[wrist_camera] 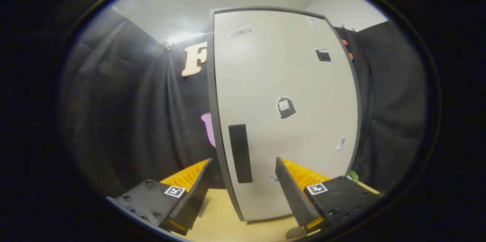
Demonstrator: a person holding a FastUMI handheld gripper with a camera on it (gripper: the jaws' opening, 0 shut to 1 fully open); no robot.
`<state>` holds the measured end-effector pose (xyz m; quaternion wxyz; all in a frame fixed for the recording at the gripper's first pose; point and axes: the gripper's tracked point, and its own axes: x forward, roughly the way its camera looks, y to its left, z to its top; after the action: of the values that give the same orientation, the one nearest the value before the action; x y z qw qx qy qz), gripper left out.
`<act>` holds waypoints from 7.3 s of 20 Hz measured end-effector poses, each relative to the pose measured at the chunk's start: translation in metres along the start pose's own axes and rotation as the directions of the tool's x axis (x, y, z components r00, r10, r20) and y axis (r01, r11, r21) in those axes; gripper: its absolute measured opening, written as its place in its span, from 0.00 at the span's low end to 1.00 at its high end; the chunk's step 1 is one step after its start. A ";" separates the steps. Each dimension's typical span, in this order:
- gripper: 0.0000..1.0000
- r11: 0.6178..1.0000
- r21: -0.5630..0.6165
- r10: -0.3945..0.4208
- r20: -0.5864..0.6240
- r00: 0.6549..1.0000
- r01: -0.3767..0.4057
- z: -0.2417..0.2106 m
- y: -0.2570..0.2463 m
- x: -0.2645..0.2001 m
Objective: Open the shoe cabinet door, grab the shoes and put them into the shoe cabinet, then close the shoe cabinet door.
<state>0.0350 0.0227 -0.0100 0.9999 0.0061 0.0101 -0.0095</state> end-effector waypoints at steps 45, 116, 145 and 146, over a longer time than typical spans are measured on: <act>0.21 0.985 -0.041 -0.167 0.016 0.986 0.168 -0.013 -0.015 0.024; 0.10 0.987 -0.083 -0.139 -0.029 0.990 0.137 0.017 -0.315 -0.266; 0.44 0.992 -0.011 -0.112 -0.566 0.816 0.128 -0.433 -0.189 -0.146; 0.44 0.992 -0.014 -0.107 -0.587 0.803 0.122 -0.443 -0.190 -0.144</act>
<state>-0.1213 -0.1591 -0.4520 0.9454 0.0205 0.3181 -0.0678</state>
